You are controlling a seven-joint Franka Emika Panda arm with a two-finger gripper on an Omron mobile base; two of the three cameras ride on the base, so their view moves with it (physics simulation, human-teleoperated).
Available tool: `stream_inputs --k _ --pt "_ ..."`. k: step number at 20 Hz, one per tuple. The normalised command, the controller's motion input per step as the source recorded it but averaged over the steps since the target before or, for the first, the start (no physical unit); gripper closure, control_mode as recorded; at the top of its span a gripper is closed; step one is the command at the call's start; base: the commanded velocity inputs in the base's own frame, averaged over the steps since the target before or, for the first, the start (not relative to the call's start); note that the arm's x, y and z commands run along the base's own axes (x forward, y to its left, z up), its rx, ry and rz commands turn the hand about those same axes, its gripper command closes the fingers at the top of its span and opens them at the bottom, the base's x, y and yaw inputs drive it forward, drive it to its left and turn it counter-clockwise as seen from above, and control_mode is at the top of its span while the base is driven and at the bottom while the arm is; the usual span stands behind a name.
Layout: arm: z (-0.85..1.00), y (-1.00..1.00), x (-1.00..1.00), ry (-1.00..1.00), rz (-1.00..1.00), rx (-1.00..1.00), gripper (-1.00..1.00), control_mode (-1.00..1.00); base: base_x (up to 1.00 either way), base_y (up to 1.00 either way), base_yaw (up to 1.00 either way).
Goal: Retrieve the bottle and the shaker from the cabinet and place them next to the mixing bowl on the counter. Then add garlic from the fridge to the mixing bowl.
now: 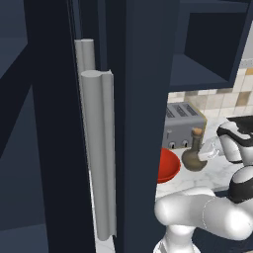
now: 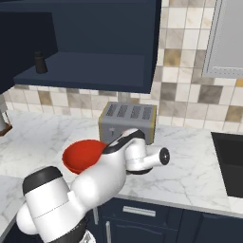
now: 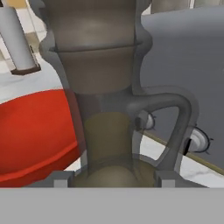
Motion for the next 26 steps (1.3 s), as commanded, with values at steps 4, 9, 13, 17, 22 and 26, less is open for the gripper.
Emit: stream_inputs --k 4,9,13,17,22,26 --pt "-0.25 0.00 0.17 -0.01 0.00 0.00 1.00 -1.00 0.00 0.00 0.00" --pt "-0.25 0.00 0.06 0.00 0.00 0.00 1.00 -1.00 0.00 0.00 0.00" --pt "-0.08 0.00 0.00 0.00 0.00 0.00 1.00 -1.00 0.00 0.00 0.00" --pt "0.00 0.00 0.00 0.00 0.00 0.00 -1.00 -1.00 0.00 0.00 0.00" --pt "0.00 0.00 0.00 0.00 0.00 0.00 -1.00 -1.00 0.00 0.00 0.00" --pt "0.00 0.06 -0.21 -0.06 0.02 0.00 -1.00 -1.00 0.00 0.00 0.00"
